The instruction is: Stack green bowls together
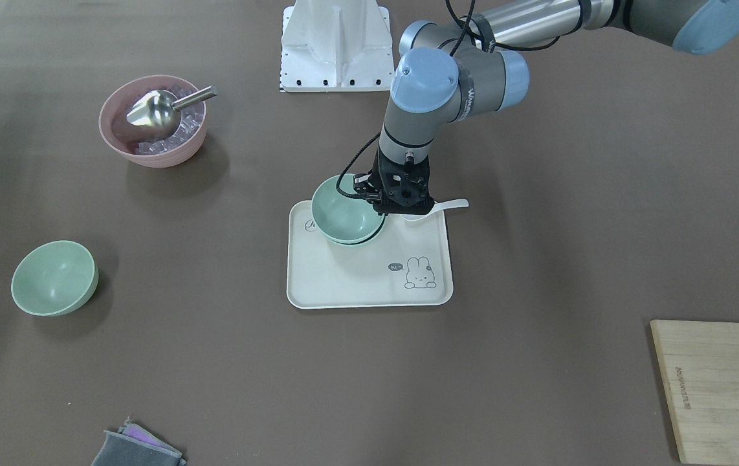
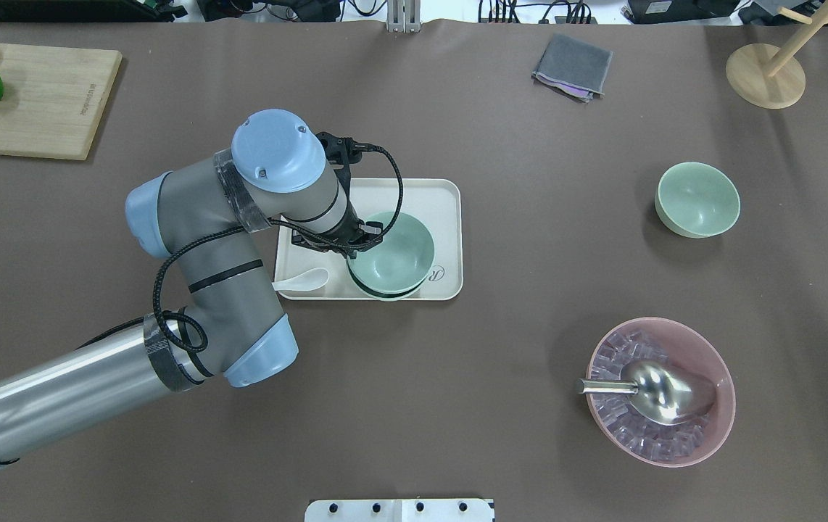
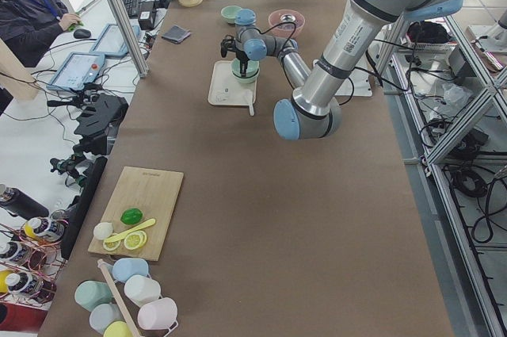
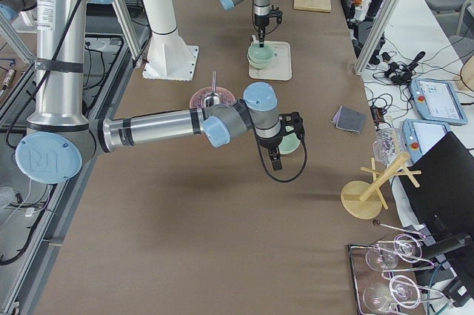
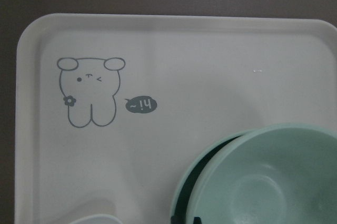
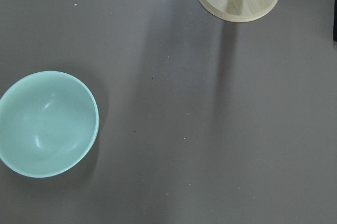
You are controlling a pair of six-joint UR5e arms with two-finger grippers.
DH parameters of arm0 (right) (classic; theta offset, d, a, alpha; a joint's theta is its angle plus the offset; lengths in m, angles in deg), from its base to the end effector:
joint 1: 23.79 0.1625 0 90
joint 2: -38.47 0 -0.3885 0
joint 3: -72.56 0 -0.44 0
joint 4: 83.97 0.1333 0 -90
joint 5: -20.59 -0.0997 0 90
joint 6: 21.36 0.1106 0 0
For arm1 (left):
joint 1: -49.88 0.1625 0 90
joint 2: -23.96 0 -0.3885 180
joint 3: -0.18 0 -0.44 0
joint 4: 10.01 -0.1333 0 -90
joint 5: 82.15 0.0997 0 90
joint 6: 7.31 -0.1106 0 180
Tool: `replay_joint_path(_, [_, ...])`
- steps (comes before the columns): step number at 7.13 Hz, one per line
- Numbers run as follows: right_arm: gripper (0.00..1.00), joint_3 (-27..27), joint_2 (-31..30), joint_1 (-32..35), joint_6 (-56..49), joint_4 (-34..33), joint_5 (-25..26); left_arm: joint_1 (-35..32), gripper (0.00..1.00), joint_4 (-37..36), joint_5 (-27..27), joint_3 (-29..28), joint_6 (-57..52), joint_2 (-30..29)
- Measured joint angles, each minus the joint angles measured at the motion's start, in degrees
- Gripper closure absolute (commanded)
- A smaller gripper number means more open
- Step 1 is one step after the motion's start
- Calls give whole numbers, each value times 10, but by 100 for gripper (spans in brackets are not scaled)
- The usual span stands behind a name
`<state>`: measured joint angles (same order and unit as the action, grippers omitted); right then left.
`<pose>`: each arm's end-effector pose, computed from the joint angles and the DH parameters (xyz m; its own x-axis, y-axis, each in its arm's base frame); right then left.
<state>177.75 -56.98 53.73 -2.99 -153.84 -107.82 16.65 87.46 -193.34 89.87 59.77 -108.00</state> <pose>-0.0507 -0.5279 0.5003 0.7217 -0.1806 0.6683 -0.0422 0.9521 0.3029 0.5610 -0.4791 0.1511 0.6142 0.0317 -0.7885 0.0468 0.9960 0.0766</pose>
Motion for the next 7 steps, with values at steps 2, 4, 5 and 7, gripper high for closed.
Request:
replay_joint_path(2, [0, 0, 0, 0, 0, 0, 0, 3, 100, 1, 0, -1, -1, 0])
replay_joint_path(4, [0, 0, 0, 0, 0, 0, 0, 4, 100, 3, 0, -3, -2, 1])
replay_joint_path(5, [0, 0, 0, 0, 0, 0, 0, 4, 85, 13, 0, -7, -3, 3])
replay_joint_path(7, [0, 0, 0, 0, 0, 0, 0, 4, 23, 61, 0, -19, -3, 16])
